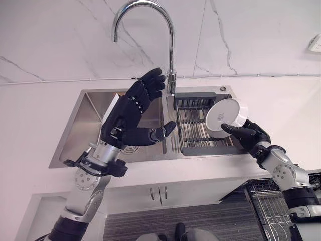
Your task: Place the dishes in the dishwasher.
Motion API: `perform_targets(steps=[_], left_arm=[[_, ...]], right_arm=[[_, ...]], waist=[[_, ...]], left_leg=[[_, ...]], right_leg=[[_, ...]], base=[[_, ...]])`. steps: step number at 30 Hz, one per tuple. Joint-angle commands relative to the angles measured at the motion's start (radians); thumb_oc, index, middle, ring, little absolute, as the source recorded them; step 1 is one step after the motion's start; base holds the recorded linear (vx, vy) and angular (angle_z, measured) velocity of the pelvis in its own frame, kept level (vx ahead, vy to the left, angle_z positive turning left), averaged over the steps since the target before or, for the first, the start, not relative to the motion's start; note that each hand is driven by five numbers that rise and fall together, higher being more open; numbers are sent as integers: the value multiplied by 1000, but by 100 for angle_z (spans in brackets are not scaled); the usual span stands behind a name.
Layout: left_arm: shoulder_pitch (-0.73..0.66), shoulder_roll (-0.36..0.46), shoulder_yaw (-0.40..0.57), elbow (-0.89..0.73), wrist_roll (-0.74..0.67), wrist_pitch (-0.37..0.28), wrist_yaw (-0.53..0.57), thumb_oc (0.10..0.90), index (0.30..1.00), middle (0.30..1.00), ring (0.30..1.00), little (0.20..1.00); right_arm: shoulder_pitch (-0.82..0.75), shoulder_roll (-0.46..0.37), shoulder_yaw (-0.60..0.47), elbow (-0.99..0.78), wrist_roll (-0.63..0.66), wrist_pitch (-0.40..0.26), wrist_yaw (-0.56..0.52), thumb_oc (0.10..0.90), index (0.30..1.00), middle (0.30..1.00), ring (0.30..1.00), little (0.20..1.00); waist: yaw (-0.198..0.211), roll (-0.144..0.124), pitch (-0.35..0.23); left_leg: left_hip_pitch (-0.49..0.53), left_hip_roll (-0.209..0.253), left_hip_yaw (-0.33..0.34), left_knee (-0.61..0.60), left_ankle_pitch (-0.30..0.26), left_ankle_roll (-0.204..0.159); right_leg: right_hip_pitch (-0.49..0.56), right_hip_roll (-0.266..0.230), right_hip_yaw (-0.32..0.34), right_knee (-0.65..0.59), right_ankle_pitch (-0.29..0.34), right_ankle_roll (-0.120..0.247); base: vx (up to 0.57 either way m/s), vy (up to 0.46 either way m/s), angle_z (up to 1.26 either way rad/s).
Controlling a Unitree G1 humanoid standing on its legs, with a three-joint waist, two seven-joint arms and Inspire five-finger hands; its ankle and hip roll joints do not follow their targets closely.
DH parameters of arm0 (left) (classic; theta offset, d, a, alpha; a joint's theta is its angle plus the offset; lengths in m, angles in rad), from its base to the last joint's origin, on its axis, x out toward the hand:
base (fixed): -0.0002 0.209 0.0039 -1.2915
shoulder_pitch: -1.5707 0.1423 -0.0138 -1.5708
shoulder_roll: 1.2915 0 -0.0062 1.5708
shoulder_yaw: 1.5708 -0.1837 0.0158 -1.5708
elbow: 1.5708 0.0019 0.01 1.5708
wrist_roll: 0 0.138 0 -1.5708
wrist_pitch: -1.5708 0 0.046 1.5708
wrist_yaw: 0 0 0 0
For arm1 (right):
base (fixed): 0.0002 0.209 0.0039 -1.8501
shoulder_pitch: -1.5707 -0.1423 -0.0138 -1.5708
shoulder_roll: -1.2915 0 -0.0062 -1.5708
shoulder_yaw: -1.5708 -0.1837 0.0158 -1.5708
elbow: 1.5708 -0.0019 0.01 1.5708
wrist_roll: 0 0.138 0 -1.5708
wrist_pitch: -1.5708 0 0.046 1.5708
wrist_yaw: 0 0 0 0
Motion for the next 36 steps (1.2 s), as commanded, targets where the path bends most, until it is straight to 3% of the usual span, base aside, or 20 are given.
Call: perform_targets(steps=[1,34,35,36], left_arm=[[-110,28,-9,-79,-35,-79,18,800,900,900,900,900],[-133,46,-25,-65,-64,-73,32,800,900,900,900,900],[-136,45,-26,-67,-64,-68,32,800,900,900,900,900],[-137,46,-30,-67,-64,-70,34,800,900,900,900,900]], right_arm=[[-131,-62,-30,57,23,-73,29,800,900,900,900,900],[-270,-138,-15,174,46,-147,29,800,900,900,900,900],[-277,-138,-13,173,41,-153,24,736,804,804,804,804],[-280,-137,-10,175,36,-159,22,562,542,542,542,542]], waist=[[35,-30,-53],[47,-23,-56],[47,-22,-57],[48,-22,-57]], left_leg=[[17,30,4,10,-113,-43],[16,25,-4,10,-111,-49],[16,24,-5,10,-111,-49],[16,24,-5,10,-111,-49]], right_leg=[[81,-71,-18,33,-179,153],[88,-77,-27,33,-188,146],[88,-77,-26,33,-189,146],[88,-76,-27,33,-189,146]], base=[[-1,7,4],[0,1,1],[0,0,0],[0,0,0]])
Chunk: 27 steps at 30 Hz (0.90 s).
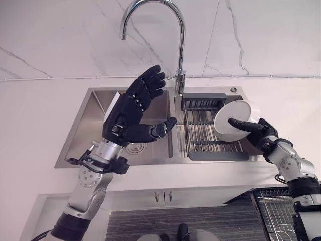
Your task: Place the dishes in the dishwasher.
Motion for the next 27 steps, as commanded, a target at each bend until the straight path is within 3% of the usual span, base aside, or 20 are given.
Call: perform_targets(steps=[1,8,12,17,22,27], left_arm=[[-107,43,-1,-75,-23,-72,13,800,900,900,900,900],[-114,37,-7,-71,-19,-69,19,800,900,900,900,900],[-115,37,-13,-73,-13,-66,28,800,900,900,900,900],[-123,35,-21,-67,-10,-70,40,800,900,900,900,900],[-106,38,-12,-72,-16,-73,38,800,900,900,900,900],[-79,31,6,-81,-17,-76,21,800,900,900,900,900]], right_arm=[[-175,-87,-13,19,22,-147,-8,400,300,300,300,300],[-182,-67,6,12,3,-146,-9,400,300,300,300,300],[-179,-55,0,10,-24,-178,-83,400,300,300,300,300],[-177,-24,-11,14,80,-192,-112,400,300,300,300,300],[-143,10,-70,-46,201,-261,-103,400,300,300,300,300],[-95,29,-98,-186,155,-307,-135,400,300,300,300,300]], waist=[[28,-34,-65],[29,-31,-65],[29,-29,-65],[30,-23,-63],[25,-16,-65],[14,-14,-65]], left_leg=[[-21,42,9,63,-120,-53],[-24,41,6,63,-118,-54],[-23,42,7,63,-120,-53],[-24,40,5,63,-120,-52],[-23,41,6,63,-122,-51],[-27,36,6,63,-124,-47]], right_leg=[[74,-63,-13,31,-163,145],[73,-62,-12,31,-164,144],[74,-63,-12,31,-164,145],[73,-64,-10,31,-164,144],[71,-65,-9,31,-162,147],[65,-67,-1,31,-159,152]], base=[[0,0,0],[0,0,0],[0,0,0],[0,0,0],[0,0,0],[-12,30,-1]])
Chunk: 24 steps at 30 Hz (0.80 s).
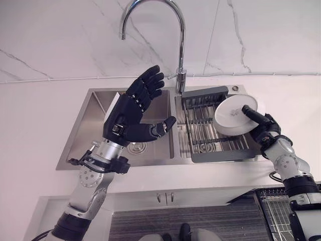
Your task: Place the dishes in the dishwasher.
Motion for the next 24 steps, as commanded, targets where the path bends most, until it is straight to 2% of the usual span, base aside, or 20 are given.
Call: perform_targets(steps=[1,6,8,10,12,15,18,21,24], left_arm=[[-73,28,18,-88,-16,-77,-3,800,900,900,900,900],[-47,15,33,-101,-15,-66,-22,800,900,900,900,900],[-43,10,38,-109,-11,-48,-28,800,900,900,900,900],[-40,17,42,-114,-1,-46,-8,800,900,900,900,900],[-41,20,44,-116,3,-49,-1,800,900,900,900,900],[-50,11,41,-115,11,-45,6,800,900,900,900,900],[-43,4,45,-118,17,-42,-3,800,900,900,900,900],[-29,-12,51,-129,24,-41,-13,800,900,900,900,900],[-8,-28,62,-129,15,-41,-51,800,900,900,900,900]], right_arm=[[-107,3,-92,-131,8,-167,34,400,300,300,300,300],[-38,14,-118,-292,-50,-186,6,400,300,300,300,300],[8,11,-128,-364,-223,-173,-41,400,300,300,300,300],[25,-3,-121,-357,-269,-148,-41,400,300,300,300,300],[35,-19,-119,-348,-417,-171,-67,400,300,300,300,300],[50,-36,-117,-369,-421,-198,-44,400,300,300,300,300],[75,-45,-126,-405,-597,-224,-71,400,300,300,300,300],[95,-37,-125,-450,-524,-223,-54,400,300,300,300,300],[160,6,-166,-516,-420,-255,-22,400,300,300,300,300]], waist=[[14,-43,-82],[-6,-46,-78],[-18,-48,-69],[-26,-48,-63],[-26,-47,-60],[-32,-51,-52],[-36,-54,-46],[-38,-54,-39],[-53,-53,-36]], left_leg=[[-43,45,3,81,-126,-48],[-49,42,10,81,-127,-42],[-59,30,-14,81,-130,-39],[-62,22,-37,81,-130,-35],[-66,23,-37,81,-127,-35],[-68,26,-29,81,-127,-32],[-69,24,-33,81,-128,-28],[-71,28,-25,81,-127,-26],[-72,41,-8,81,-129,-28]], right_leg=[[63,-58,-2,17,-146,151],[46,-63,12,17,-131,165],[30,-58,37,17,-113,176],[16,-49,71,17,-103,183],[14,-46,75,17,-100,185],[9,-44,82,17,-93,188],[3,-44,86,17,-85,193],[4,-42,80,17,-81,194],[7,-35,69,17,-77,196]], base=[[-15,44,-2],[-2,56,-8],[3,93,-12],[-13,87,-21],[-27,69,-25],[-19,42,-14],[-9,24,-2],[3,44,2],[26,33,5]])
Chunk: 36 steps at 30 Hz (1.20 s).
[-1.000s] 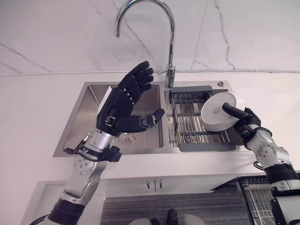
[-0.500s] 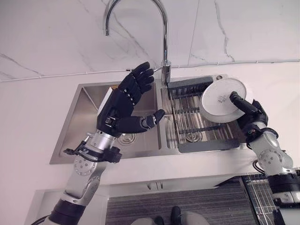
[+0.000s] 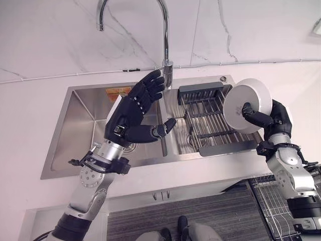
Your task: Place the dishes in the dishwasher.
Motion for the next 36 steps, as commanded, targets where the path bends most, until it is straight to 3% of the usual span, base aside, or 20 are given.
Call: perform_targets(steps=[1,4,7,9,11,14,17,23,24,27,28,30,36], left_arm=[[-21,-7,54,-130,7,-79,-37,800,900,900,900,900],[-15,-16,64,-133,16,-81,-47,800,900,900,900,900],[-13,-27,80,-143,20,-91,-42,800,900,900,900,900],[-7,-39,89,-159,36,-88,-46,800,900,900,900,900],[-7,-41,88,-165,47,-86,-31,800,900,900,900,900],[-15,-35,82,-164,64,-96,-3,800,900,900,900,900],[-15,-31,91,-181,67,-90,16,800,900,900,900,900],[16,-61,97,-195,40,-125,10,800,900,900,900,900],[31,-74,88,-198,71,-154,29,800,900,900,900,900],[44,-89,94,-199,63,-170,20,800,900,900,900,900],[61,-110,112,-197,72,-177,-7,800,900,900,900,900],[77,-110,134,-203,62,-177,-25,800,900,900,900,900],[73,-87,142,-201,58,-188,-26,800,900,900,900,900]], right_arm=[[-73,-14,-132,-131,121,-186,44,400,300,300,300,300],[-21,42,-168,-212,208,-217,88,400,300,300,300,300],[23,110,-183,-302,264,-289,116,400,300,300,300,300],[52,185,-164,-365,306,-351,146,400,300,300,300,300],[61,218,-139,-394,315,-380,160,400,300,300,300,300],[73,272,-104,-434,300,-414,172,400,300,300,300,300],[85,288,-96,-473,324,-417,169,400,300,300,300,300],[95,293,-88,-503,387,-445,194,400,300,300,300,300],[94,277,-96,-513,404,-453,186,400,300,300,300,300],[88,265,-103,-520,405,-454,175,400,300,300,300,300],[75,262,-96,-516,377,-478,165,400,300,300,300,300],[77,272,-90,-518,367,-487,168,400,300,300,300,300],[95,304,-69,-522,337,-514,176,400,300,300,300,300]], waist=[[-24,-22,-74],[-35,-20,-73],[-37,-5,-72],[-30,15,-73],[-22,26,-75],[-21,32,-82],[-22,32,-91],[-32,28,-94],[-33,30,-91],[-23,30,-84],[-9,20,-83],[-1,17,-86],[-24,60,-110]], left_leg=[[-72,44,-41,96,-131,-40],[-71,54,-34,96,-133,-37],[-77,78,-17,96,-129,-33],[-84,99,-8,96,-122,-32],[-85,109,-10,96,-121,-38],[-88,126,-24,96,-118,-57],[-94,159,-19,96,-101,-90],[-125,257,14,96,-33,-171],[-141,282,9,96,8,-195],[-152,245,-25,96,24,-191],[-111,142,-48,96,-15,-156],[-89,82,-58,96,-39,-134],[-93,92,-86,96,-67,-116]], right_leg=[[26,-50,8,32,-98,180],[35,-55,-8,32,-87,183],[69,-85,-62,32,-79,188],[92,-140,-120,32,-34,203],[102,-181,-138,32,-20,205],[95,-218,-109,32,-46,208],[86,-205,-91,32,-132,206],[54,-158,-55,32,-179,154],[44,-140,-51,32,-183,129],[45,-136,-41,32,-183,112],[43,-150,-12,32,-182,108],[39,-156,3,32,-175,113],[37,-112,6,32,-173,130]], base=[[26,24,10],[1,2,4],[-96,-77,-4],[-179,-213,-31],[-167,-273,-28],[-128,-321,-29],[-126,-459,-24],[-142,-555,-53],[-131,-546,-53],[-78,-330,-36],[-12,-152,-44],[-17,-51,-51],[-44,124,-4]])
